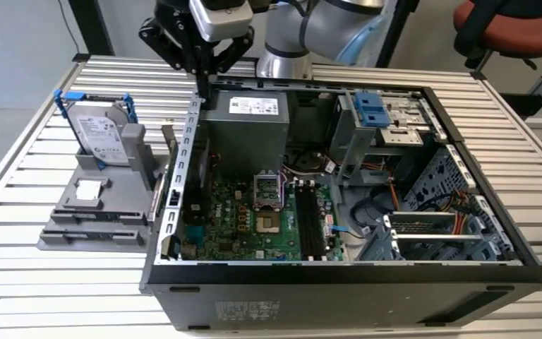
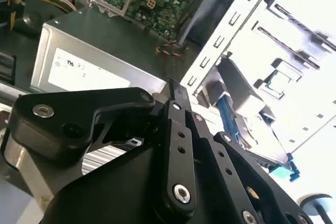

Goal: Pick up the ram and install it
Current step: 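Reach for the ram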

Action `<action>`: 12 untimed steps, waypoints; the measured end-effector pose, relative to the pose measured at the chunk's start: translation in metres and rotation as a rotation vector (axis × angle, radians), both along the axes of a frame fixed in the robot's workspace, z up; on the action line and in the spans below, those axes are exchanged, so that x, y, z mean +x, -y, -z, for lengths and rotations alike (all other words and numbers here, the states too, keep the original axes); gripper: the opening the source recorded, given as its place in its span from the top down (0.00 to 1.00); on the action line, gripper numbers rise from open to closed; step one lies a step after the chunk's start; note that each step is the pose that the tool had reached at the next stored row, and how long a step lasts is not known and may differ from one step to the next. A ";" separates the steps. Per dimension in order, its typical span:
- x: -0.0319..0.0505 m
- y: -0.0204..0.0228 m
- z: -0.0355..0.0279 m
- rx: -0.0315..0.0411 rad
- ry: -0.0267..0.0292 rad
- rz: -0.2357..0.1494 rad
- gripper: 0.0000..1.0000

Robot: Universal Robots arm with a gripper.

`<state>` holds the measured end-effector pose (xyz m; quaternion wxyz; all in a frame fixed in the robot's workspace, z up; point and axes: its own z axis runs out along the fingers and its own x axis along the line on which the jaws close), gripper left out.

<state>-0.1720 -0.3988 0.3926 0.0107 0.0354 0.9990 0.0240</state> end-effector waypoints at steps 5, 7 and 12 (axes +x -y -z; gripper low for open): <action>-0.0227 0.0001 0.0000 0.0000 0.0000 0.000 1.00; -0.0317 0.0001 0.0000 0.0000 0.0000 0.000 1.00; -0.0546 0.0001 0.0000 0.0000 0.0000 0.000 1.00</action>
